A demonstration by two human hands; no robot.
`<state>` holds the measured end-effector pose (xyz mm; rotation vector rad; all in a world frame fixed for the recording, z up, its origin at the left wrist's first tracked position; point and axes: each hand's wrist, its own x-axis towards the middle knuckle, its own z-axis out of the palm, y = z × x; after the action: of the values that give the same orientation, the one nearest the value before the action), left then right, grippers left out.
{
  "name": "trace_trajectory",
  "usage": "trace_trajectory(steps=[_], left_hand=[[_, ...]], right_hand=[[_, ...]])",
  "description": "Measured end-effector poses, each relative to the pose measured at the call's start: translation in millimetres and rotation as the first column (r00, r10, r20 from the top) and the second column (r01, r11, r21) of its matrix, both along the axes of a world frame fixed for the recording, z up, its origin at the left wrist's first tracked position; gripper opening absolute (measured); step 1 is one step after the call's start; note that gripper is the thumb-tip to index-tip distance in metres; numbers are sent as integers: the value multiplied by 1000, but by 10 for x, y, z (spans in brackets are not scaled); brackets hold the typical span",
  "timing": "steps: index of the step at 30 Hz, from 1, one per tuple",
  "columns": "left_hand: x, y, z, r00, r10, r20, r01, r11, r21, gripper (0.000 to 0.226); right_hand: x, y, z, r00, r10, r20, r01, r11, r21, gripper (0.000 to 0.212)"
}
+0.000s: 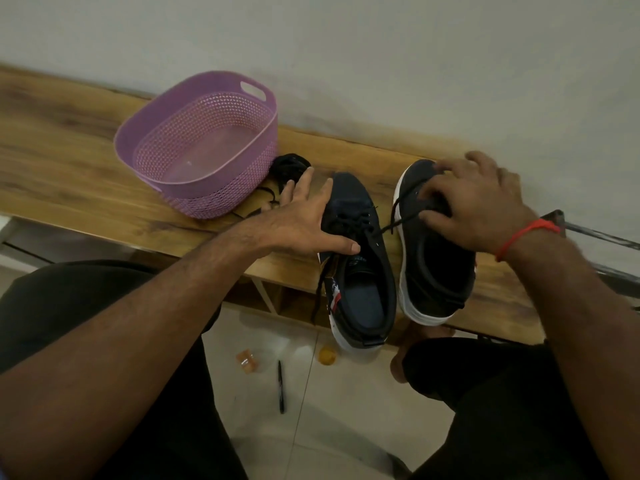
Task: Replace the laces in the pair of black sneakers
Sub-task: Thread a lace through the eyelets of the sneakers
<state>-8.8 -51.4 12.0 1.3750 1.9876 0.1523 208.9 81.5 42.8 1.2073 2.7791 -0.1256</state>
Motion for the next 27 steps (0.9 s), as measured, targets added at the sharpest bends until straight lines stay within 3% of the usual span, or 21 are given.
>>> trace_trajectory(steps=[2,5,9,12,15,17,19,22,27], left_hand=[[12,-1,-3,1000,1,-3,-1,1000,-6,127],[-2,3,2,1000,0,4,0,1000,-8,125],[-55,6,-7,1000,13,25,-13,1000,10,123],[-50,-1,-9,999,6,38,-6,1000,11,115],[-88,-31,46,996,0,90,-1,1000,10,81],[-139,-59,88,995,16,103,-20,999,29,45],[-165,-77,82,998,6,56,-9,999,47,25],[-90,-91,44,996,-66,-59,69,997,42,18],[-16,-64,28,994,-78,-75,88,988,131,9]], right_hand=[[-114,-179,-57,987,162,11,-161,987,-25,37],[-244,-338,-147,964,265,16,-264,963,-54,22],[-119,-79,-71,998,57,37,-58,998,26,15],[-22,28,-8,998,-52,46,53,998,-33,11],[-78,-112,-80,995,98,2,-98,993,-67,31],[-141,-227,-106,981,190,-42,-194,976,-99,31],[-184,-283,-114,973,225,-57,-230,964,-130,24],[-213,-320,-126,972,230,-47,-234,958,-163,20],[-246,-337,-161,972,230,-47,-235,958,-164,19]])
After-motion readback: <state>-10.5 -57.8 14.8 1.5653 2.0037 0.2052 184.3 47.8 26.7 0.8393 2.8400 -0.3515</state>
